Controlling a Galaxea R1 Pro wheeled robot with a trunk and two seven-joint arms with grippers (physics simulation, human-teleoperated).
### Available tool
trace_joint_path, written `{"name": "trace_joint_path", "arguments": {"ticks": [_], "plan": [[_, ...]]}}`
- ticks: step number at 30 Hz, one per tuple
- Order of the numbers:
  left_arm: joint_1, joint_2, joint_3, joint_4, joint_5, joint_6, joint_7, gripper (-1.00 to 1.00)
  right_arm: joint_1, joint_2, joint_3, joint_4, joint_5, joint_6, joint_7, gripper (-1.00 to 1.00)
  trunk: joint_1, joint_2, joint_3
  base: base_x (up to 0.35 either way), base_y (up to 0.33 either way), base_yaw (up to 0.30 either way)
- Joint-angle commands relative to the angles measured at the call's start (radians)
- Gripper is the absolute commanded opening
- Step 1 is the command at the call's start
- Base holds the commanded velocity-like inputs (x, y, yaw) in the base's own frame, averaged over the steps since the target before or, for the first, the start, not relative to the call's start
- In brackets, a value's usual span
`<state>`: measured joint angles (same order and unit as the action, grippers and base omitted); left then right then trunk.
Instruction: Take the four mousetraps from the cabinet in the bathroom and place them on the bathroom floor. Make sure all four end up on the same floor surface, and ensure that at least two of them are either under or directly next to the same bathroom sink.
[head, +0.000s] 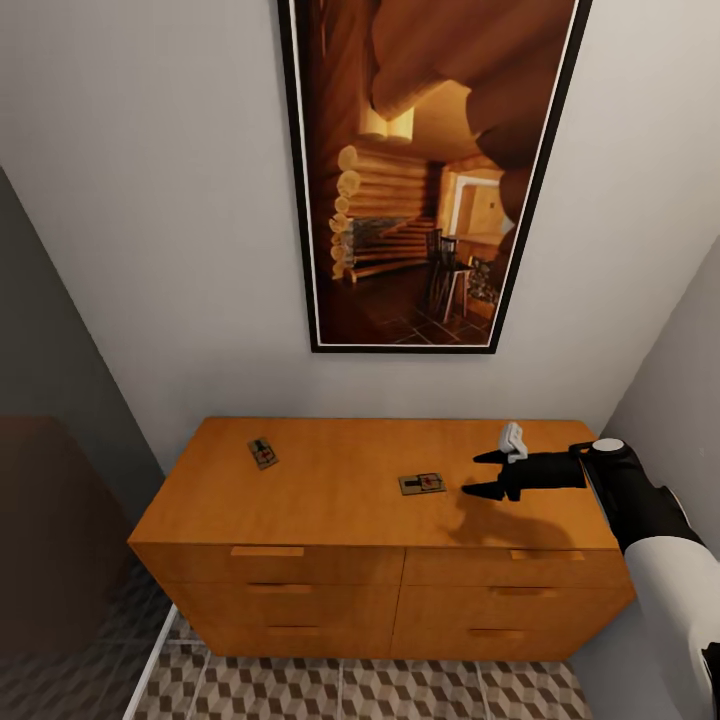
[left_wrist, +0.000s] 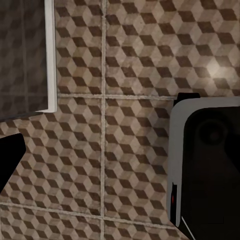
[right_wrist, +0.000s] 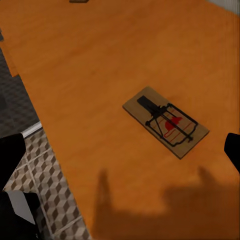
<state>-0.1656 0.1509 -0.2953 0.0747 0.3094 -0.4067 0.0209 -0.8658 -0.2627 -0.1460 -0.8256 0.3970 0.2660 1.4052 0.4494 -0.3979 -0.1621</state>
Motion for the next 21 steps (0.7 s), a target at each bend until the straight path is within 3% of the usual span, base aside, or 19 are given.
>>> {"name": "trace_joint_path", "arguments": {"ticks": [1,21], "plan": [[-0.002,-0.001,-0.008,0.004,0.003,-0.006,0.002,1.00,-0.001,0.001,-0.002,-0.001,0.005,0.010,0.001,1.00,0.001,-0.002,-0.002,0.000,0.000,0.000],[-0.002,-0.001,-0.008,0.004,0.003,-0.006,0.002,1.00,-0.001,0.004,0.002,-0.001,0.008,0.007,-0.022,1.00,0.001,-0.002,-0.002,0.000,0.000,0.000]]}}
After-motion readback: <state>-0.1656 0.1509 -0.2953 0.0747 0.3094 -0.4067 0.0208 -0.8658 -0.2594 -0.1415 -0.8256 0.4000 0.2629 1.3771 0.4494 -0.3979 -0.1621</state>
